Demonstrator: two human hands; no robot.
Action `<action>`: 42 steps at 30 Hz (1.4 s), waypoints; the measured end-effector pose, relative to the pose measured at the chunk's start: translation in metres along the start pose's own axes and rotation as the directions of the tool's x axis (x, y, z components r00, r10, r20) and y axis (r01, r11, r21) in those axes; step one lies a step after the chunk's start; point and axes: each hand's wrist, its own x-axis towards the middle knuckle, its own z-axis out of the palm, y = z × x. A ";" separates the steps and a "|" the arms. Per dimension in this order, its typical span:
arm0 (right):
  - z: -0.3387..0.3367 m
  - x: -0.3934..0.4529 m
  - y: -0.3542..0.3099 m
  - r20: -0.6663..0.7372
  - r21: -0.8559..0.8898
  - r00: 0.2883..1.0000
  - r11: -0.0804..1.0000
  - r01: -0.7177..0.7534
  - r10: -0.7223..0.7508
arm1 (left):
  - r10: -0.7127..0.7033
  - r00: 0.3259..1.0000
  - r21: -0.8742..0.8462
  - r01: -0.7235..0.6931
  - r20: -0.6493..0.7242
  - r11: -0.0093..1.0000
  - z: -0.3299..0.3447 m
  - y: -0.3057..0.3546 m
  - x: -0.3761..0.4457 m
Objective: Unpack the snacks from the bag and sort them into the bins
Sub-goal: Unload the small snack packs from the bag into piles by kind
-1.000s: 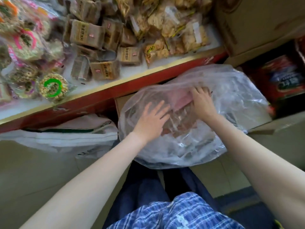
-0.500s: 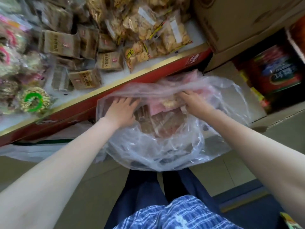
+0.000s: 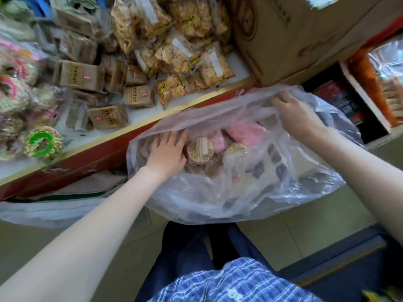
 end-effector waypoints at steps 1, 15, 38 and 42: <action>0.006 -0.003 -0.009 0.063 -0.039 0.998 0.999 -0.006 0.008 | -0.002 1.000 -0.008 0.002 0.013 1.000 -0.001 0.004 0.004; 0.105 -0.011 -0.078 0.513 -0.022 0.858 1.000 -0.015 0.024 | -0.088 0.985 -0.109 0.104 0.146 0.989 0.027 -0.003 -0.008; -0.064 0.039 -0.168 0.070 0.482 0.991 0.874 0.066 -0.113 | -0.087 0.964 -0.246 0.024 -0.251 0.969 -0.010 -0.050 -0.101; -0.054 0.068 -0.233 0.138 0.566 0.982 0.824 0.031 -0.132 | -0.303 0.929 -0.329 0.225 -0.212 0.917 0.000 -0.095 -0.124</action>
